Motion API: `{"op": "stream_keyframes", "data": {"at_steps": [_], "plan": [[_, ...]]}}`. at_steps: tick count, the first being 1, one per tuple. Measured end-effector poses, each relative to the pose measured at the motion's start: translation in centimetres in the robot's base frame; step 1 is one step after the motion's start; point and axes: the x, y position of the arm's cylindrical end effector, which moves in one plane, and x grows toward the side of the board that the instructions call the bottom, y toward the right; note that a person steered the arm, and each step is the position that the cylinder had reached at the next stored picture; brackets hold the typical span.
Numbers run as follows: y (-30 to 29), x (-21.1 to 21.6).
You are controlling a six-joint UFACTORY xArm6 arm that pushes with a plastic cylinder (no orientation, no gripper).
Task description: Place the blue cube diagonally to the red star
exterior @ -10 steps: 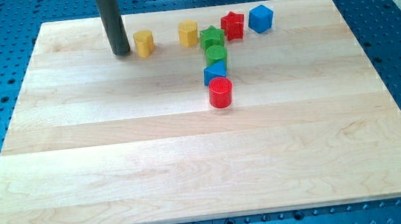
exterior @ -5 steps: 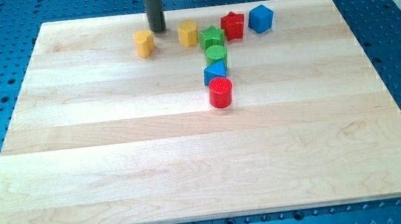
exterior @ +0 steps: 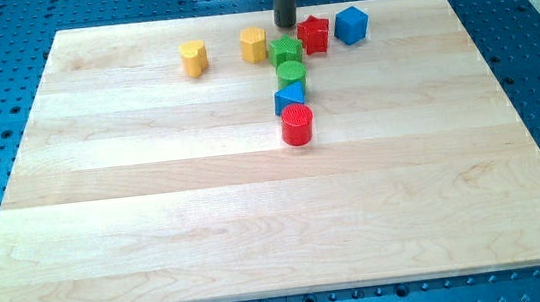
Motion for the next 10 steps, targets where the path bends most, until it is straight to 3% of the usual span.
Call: {"op": "stream_keyframes", "data": {"at_steps": [3, 5, 6, 7, 8, 9, 10], "plan": [[8.5, 2.0], [5.0, 2.3], [2.9, 4.6], [4.5, 9.5], [7.9, 8.4], [6.1, 8.1], [9.9, 5.2]]}}
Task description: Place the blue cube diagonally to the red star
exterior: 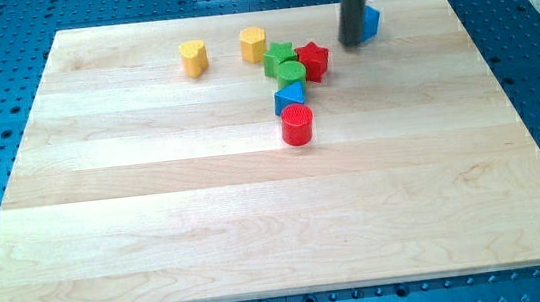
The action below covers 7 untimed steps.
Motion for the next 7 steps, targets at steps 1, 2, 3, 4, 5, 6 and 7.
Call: {"op": "stream_keyframes", "data": {"at_steps": [1, 2, 3, 4, 5, 6, 7], "plan": [[4.4, -1.2], [-0.8, -0.5], [-1.9, -2.7], [1.0, -5.0], [2.8, -5.5], [3.2, -5.5], [3.2, -5.5]]}}
